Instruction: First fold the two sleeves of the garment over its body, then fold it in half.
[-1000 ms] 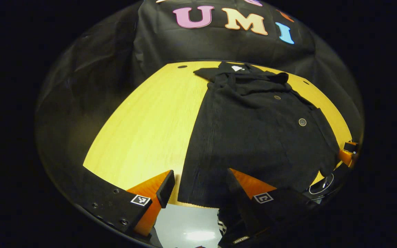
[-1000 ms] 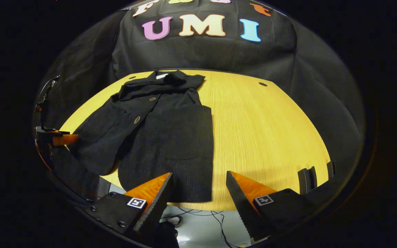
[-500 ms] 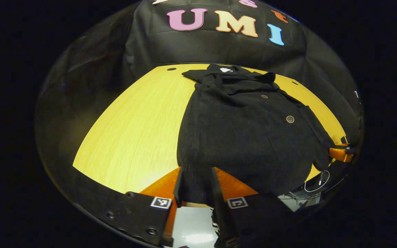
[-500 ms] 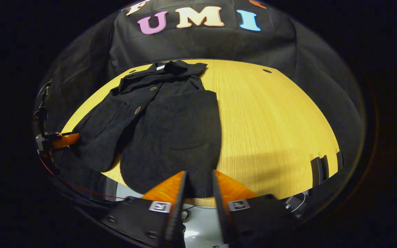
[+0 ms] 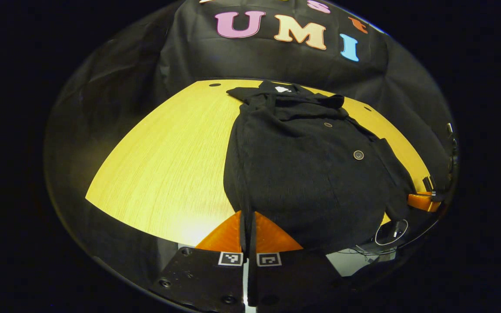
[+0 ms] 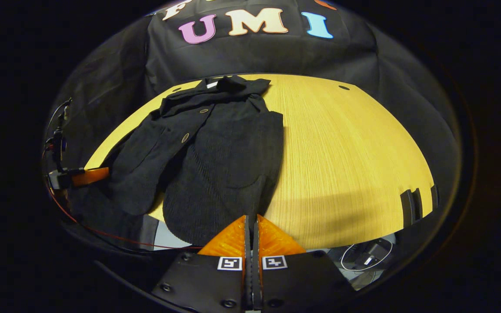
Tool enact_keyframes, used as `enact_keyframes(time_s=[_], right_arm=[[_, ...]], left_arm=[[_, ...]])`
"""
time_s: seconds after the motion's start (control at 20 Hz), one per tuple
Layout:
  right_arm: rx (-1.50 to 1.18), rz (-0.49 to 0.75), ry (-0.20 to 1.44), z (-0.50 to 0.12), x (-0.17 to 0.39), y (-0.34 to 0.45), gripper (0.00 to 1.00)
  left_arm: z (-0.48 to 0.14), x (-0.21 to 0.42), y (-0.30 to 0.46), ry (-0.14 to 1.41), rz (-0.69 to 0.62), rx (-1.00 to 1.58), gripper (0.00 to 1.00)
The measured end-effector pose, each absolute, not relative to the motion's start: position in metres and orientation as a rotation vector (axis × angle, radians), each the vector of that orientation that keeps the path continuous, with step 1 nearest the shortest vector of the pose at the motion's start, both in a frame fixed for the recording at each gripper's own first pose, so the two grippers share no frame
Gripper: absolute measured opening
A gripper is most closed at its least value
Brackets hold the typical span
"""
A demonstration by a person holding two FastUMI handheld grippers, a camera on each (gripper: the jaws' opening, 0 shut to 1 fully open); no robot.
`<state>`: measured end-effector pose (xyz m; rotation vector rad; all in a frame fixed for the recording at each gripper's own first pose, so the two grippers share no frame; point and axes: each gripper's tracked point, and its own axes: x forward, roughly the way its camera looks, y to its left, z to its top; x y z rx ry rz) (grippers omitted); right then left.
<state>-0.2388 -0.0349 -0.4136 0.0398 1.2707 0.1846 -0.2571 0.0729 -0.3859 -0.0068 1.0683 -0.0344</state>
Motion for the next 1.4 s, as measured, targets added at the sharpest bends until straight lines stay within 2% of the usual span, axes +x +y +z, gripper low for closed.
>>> enact_keyframes(time_s=[0.2, 0.55, 1.05, 1.15, 1.25, 1.4], right_arm=[[0.074, 0.166, 1.176, -0.399, -0.229, -0.033, 0.02], [0.143, 0.205, 1.001, -0.343, -0.180, -0.022, 0.02], [0.136, 0.256, 0.742, -0.270, -0.054, 0.007, 0.02], [0.137, 0.254, 0.710, -0.265, -0.027, 0.012, 0.05], [0.133, 0.251, 0.680, -0.260, 0.000, 0.017, 0.00], [0.109, 0.253, 0.655, -0.261, 0.039, 0.023, 0.00]], left_arm=[[-0.384, -0.260, 0.075, 1.085, -0.031, 0.012, 0.00], [-0.331, -0.226, 0.071, 0.979, -0.025, -0.031, 0.00], [-0.267, -0.110, 0.078, 0.782, -0.047, -0.035, 0.00], [-0.261, -0.088, 0.081, 0.756, -0.056, -0.027, 0.00], [-0.257, -0.064, 0.083, 0.731, -0.055, -0.030, 0.00], [-0.258, -0.027, 0.087, 0.705, -0.044, -0.035, 0.00]])
